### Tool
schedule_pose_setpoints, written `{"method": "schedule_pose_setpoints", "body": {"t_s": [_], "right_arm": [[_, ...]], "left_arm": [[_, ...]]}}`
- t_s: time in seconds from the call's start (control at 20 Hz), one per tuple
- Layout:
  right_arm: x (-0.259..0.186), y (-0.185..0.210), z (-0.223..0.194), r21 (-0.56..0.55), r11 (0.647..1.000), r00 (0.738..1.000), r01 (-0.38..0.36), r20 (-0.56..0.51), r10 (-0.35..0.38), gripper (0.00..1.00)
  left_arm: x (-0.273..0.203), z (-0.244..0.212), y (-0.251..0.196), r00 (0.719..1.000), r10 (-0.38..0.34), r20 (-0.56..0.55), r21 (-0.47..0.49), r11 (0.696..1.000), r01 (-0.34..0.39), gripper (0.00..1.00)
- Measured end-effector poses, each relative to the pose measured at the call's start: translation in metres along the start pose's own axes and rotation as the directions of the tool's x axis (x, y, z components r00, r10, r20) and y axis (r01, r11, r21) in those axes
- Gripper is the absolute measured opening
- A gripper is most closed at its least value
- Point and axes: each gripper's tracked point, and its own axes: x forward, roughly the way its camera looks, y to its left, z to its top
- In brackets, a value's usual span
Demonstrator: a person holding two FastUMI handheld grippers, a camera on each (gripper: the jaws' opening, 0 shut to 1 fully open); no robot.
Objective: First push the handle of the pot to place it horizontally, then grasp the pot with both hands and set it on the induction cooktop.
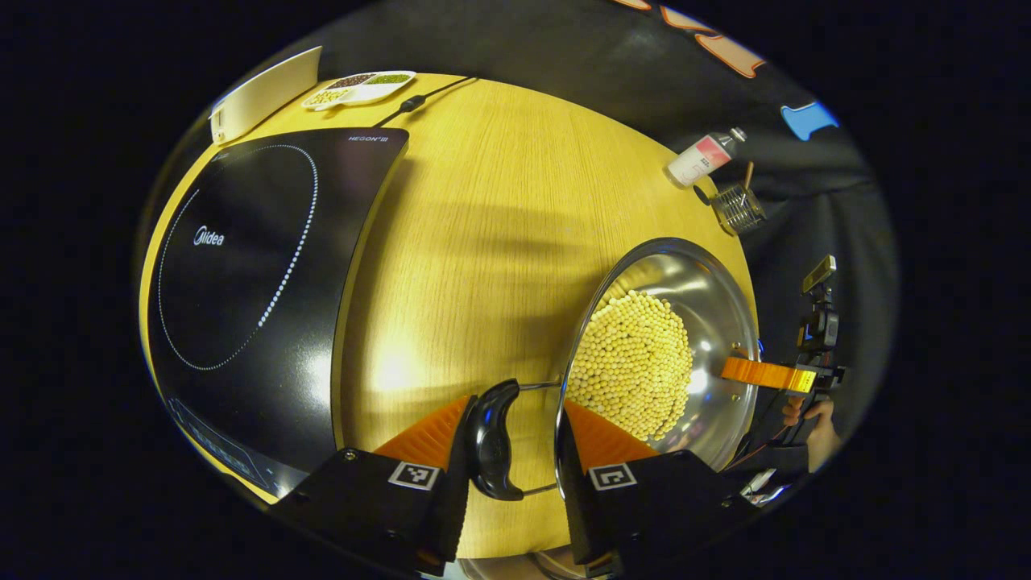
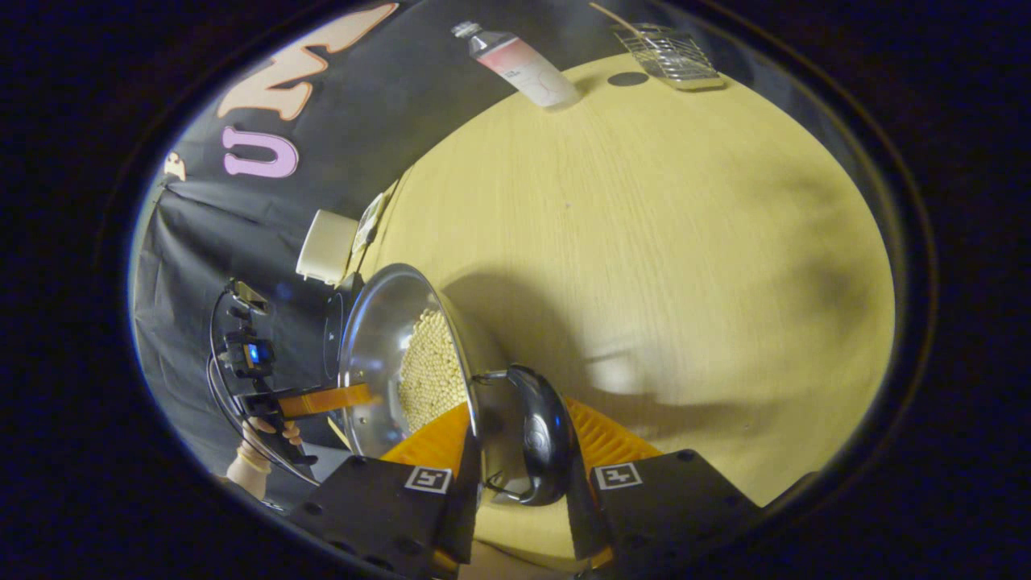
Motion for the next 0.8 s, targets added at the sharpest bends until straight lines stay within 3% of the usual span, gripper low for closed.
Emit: {"method": "schedule_pose_setpoints", "body": {"t_s": [0.45, 0.6, 0.65, 0.8], "right_arm": [[-0.031, 0.02, -0.011, -0.001, 1.0, 0.999, -0.002, 0.046, 0.002, 0.49], [-0.043, 0.038, -0.021, 0.009, 1.0, 0.998, -0.006, 0.056, 0.006, 0.49], [-0.046, 0.046, -0.023, 0.013, 1.0, 0.998, -0.009, 0.06, 0.008, 0.54], [-0.047, 0.072, -0.029, 0.027, 1.0, 0.996, -0.011, 0.083, 0.009, 0.49]], "left_arm": [[-0.039, -0.003, -0.014, 0.999, -0.009, 0.031, 0.045, 0.999, 0.007, 0.53], [-0.059, 0.001, -0.01, 0.999, -0.021, 0.037, 0.072, 0.997, 0.018, 0.53], [-0.065, 0.002, -0.007, 0.999, -0.026, 0.036, 0.08, 0.997, 0.023, 0.51], [-0.084, 0.011, 0.008, 0.997, -0.053, 0.051, 0.108, 0.993, 0.047, 0.53]]}}
